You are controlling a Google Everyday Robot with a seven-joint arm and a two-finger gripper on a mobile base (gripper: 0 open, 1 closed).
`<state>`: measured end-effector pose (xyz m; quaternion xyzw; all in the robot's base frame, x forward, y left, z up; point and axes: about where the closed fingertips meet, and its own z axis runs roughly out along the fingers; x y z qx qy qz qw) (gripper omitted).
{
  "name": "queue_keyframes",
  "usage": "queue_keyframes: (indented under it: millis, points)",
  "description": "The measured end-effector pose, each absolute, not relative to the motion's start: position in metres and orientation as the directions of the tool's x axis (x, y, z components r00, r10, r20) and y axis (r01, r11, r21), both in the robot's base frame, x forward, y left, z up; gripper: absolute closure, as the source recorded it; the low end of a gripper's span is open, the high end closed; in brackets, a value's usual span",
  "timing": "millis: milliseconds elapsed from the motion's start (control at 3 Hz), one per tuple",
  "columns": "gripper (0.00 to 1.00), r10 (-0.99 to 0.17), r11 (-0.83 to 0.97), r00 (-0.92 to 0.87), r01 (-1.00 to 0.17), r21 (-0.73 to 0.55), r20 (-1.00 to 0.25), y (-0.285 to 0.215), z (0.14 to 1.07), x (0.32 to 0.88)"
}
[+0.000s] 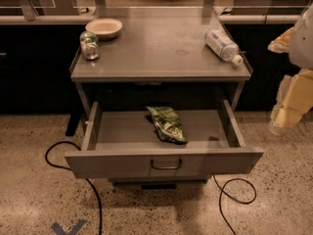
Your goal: Pick green jalapeno chip bag from top drawer and place on counter
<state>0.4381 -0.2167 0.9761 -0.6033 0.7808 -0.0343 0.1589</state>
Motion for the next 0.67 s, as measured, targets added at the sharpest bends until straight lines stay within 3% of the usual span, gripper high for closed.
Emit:
queue_keyframes:
  millis: [667]
  points:
    - [0.0, -0.947, 0.269, -0.216, -0.937, -0.221, -0.237, -0.215, 0.964, 0.44]
